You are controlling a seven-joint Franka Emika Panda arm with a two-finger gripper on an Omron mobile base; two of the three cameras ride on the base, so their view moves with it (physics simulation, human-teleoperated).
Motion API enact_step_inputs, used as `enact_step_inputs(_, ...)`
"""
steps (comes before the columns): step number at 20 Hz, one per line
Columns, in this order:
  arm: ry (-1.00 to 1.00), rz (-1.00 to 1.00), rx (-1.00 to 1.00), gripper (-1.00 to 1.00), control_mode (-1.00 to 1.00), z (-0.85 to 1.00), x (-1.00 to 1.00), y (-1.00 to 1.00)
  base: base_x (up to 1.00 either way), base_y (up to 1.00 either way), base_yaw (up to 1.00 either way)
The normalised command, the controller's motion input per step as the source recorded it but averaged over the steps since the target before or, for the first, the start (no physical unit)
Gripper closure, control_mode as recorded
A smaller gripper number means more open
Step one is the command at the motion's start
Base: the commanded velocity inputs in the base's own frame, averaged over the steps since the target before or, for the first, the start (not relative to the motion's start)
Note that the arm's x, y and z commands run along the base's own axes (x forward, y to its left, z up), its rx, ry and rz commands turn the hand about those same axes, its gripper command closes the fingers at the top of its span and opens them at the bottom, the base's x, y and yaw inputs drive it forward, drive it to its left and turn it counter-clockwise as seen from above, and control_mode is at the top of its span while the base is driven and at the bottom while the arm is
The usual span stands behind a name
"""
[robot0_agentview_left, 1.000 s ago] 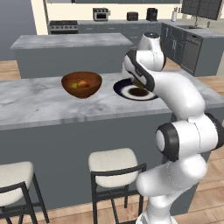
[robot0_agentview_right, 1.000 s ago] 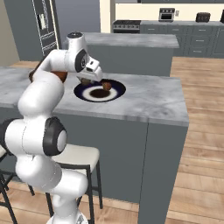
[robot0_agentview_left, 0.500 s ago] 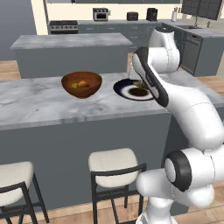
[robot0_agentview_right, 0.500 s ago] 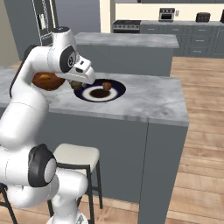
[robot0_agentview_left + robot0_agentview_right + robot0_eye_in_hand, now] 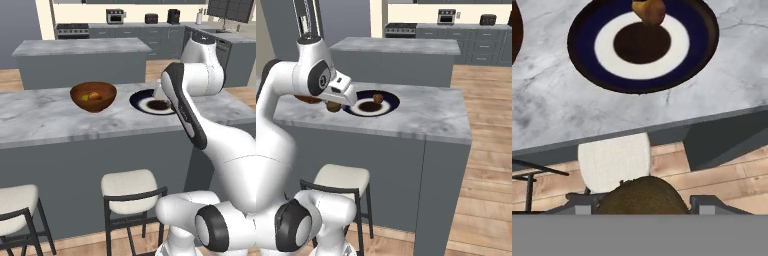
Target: Take the fruits from the plate on the dining counter and place two fruits in each bowl.
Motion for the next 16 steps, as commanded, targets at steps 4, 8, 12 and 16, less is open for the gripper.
enact_step_inputs(4, 0.00, 0.21, 0.00, 1.00, -1.00, 0.01, -0.02, 0.00, 0.00, 0.00, 0.00)
enact_step_inputs(8, 0.00, 0.03, -0.04, 1.00, -1.00, 0.00, -0.24, 0.06, 0.00, 0.00, 0.00)
enact_step_inputs(12, 0.00, 0.00, -0.04, 1.00, -1.00, 0.00, -0.19, 0.18, 0.00, 0.00, 0.00)
enact_step_inputs(16, 0.00, 0.00, 0.00, 1.00, 1.00, 0.00, -0.05, 0.03, -0.19, 0.06, 0.00)
